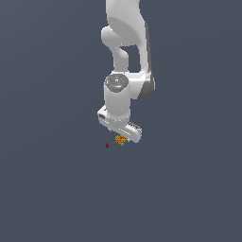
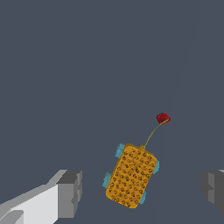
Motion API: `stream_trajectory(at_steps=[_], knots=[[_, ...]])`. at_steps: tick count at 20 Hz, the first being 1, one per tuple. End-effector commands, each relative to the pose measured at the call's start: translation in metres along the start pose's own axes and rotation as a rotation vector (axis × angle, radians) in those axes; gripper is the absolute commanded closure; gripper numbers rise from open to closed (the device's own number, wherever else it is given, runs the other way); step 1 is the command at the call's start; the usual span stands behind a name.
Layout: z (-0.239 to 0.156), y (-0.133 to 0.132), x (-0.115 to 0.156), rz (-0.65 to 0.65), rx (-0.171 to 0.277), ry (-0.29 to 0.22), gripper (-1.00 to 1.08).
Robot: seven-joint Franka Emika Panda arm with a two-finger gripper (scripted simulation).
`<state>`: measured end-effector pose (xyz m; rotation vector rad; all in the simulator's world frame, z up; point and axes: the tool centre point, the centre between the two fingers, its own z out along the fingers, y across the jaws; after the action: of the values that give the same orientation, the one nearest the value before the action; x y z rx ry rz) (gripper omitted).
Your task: Pick up the object and move it to a goal position.
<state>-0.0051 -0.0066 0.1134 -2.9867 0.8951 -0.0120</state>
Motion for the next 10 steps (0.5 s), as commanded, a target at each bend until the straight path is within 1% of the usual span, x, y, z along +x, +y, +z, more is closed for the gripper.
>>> stream_trajectory(at_steps=[1,10], knots=[[0.009,0.002,-0.003,0.072,-0.003,-0.001,-0.92],[0.034,0.012,-0.012,0.295,-0.016,0.001,-0.92]])
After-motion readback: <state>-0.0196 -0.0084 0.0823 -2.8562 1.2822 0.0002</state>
